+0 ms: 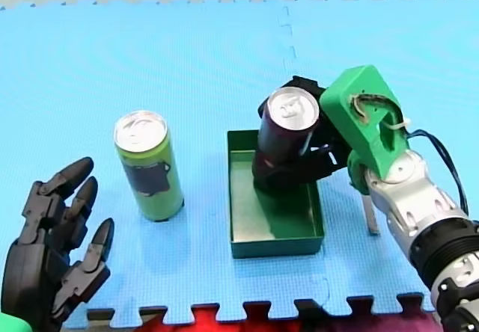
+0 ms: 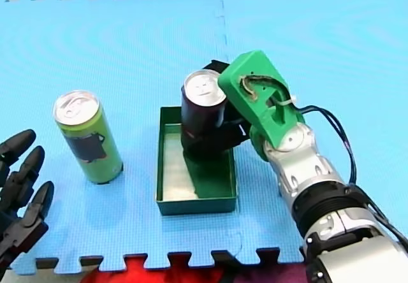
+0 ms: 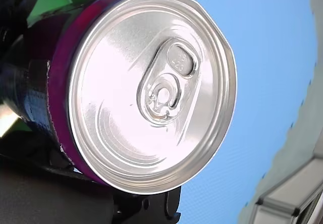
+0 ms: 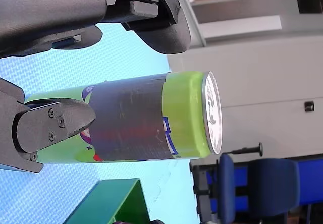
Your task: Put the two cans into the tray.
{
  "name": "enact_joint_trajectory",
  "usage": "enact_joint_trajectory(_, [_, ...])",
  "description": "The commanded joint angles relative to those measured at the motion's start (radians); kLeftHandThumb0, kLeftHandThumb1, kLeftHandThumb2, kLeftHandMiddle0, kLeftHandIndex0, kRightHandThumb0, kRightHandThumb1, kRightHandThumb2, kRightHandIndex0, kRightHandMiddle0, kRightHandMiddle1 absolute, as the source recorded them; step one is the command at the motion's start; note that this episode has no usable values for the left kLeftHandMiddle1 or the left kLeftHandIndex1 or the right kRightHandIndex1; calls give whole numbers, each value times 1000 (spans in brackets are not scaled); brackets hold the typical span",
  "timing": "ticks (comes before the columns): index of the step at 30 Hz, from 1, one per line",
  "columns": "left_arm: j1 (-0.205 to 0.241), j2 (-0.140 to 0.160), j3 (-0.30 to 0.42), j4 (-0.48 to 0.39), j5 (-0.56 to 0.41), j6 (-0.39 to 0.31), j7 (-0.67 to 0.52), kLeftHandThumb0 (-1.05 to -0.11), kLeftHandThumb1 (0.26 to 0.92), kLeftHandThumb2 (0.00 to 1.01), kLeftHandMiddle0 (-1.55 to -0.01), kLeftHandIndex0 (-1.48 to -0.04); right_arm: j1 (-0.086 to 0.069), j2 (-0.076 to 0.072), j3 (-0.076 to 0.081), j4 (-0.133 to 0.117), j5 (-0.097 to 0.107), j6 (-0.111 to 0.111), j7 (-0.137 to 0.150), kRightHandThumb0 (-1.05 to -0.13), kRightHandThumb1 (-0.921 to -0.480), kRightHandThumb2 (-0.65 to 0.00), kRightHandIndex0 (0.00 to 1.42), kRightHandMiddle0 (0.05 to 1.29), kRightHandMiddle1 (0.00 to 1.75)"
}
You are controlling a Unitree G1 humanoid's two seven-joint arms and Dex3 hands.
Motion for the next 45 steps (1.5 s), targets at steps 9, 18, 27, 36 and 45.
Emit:
enact_joint_trajectory(9, [9,1,0,-24,2,15,9,-1048,921,500,-282,-103,-27,-5,-24,49,4,-10,-4,-178,-795,-13,919,571,1746])
enact_joint_trajectory(18, [21,-2,-2,-49,-4,30,5,-1048,921,510,-283,-104,-23,-10,-46,63,14,-26,20,-185,-795,-13,916,566,1746])
enact_joint_trajectory(27, [31,1,-2,-78,-11,49,1,-1048,921,513,-282,-105,-21,-11,-50,64,10,-30,25,-193,-794,-13,914,563,1746])
enact_joint_trajectory(36, [45,2,-2,-125,-9,82,6,-1048,921,515,-280,-105,-25,-18,-52,66,10,-29,27,-198,-794,-13,916,563,1746])
enact_joint_trajectory(45, [52,1,-5,-144,-6,102,9,-1048,921,515,-278,-106,-39,-26,-62,88,10,-27,24,-204,-794,-13,915,560,1746])
